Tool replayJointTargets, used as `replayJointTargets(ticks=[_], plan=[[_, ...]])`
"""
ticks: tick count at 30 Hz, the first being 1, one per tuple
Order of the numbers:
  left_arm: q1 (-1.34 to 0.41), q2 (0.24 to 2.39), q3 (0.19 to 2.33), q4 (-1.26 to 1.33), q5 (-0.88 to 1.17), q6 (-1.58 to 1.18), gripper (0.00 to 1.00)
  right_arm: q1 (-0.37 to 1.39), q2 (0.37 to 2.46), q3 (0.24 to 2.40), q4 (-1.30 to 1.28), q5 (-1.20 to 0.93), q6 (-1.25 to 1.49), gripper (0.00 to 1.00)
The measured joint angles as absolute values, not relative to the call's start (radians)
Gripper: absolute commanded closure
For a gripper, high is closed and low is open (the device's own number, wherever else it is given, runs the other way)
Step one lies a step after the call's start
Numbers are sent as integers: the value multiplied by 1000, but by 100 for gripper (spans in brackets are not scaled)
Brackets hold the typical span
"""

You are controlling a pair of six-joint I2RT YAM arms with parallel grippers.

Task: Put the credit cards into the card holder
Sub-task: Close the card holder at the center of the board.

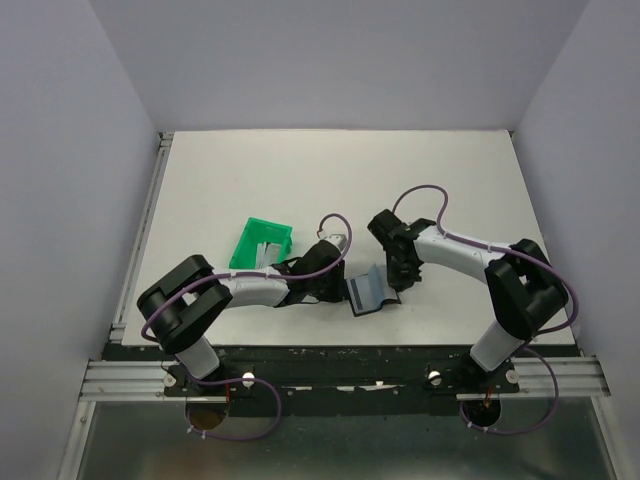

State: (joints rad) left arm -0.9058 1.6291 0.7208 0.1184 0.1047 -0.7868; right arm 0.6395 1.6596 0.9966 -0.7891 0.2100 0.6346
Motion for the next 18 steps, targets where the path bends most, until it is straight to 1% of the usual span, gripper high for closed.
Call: replayJointTargets(ticks=[14,18], plan=[[-906,1627,727,116,137,-791,100,640,1658,997,-751,137,634,99],[-906,1623,745,103,139,-790,100,640,1623,985,-727,110,634,99]])
